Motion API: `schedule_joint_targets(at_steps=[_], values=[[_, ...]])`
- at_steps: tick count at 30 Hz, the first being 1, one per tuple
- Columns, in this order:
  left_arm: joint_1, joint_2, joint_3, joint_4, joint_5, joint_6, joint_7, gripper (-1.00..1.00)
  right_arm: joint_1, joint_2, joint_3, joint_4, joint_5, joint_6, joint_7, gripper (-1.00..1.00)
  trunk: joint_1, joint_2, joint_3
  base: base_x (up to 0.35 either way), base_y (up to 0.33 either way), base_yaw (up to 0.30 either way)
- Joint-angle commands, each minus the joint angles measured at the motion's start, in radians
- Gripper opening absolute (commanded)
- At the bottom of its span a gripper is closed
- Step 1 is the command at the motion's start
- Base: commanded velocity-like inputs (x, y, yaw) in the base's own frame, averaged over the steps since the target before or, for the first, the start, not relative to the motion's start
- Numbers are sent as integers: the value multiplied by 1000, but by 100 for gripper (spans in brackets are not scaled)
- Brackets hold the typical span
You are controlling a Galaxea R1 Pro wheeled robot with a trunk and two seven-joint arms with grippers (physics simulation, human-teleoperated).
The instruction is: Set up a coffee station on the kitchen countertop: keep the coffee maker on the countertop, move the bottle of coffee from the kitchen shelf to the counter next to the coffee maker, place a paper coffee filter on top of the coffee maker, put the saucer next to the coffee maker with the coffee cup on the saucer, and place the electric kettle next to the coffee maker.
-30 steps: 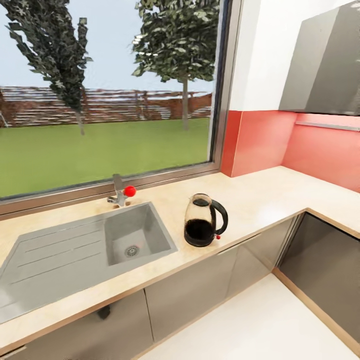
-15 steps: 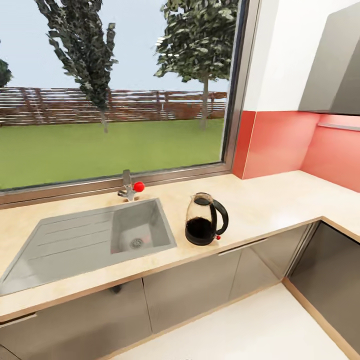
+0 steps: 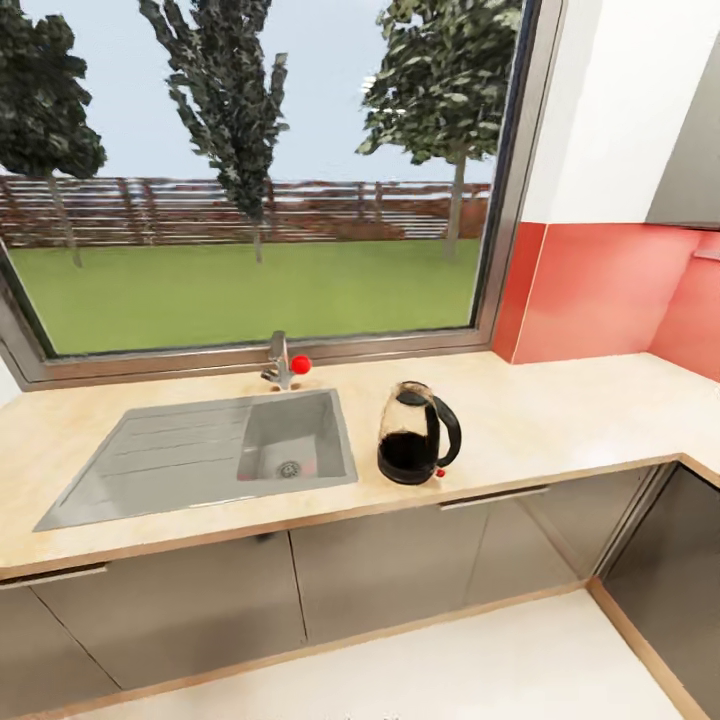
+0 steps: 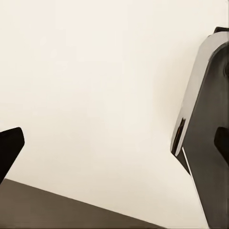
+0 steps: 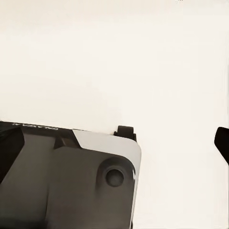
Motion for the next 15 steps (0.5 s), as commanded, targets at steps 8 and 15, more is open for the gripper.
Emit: schedule_joint_targets(at_steps=[8,15], values=[[-1,-1,-7,0,12,-3,4,100,0,-2,0,-1,10,1,3,100,0,-2,-2,-183,-160,29],[-1,0,-14,-1,10,-4,3,100,0,12,1,-3,10,2,5,100,0,-2,-2,-42,-2,0]])
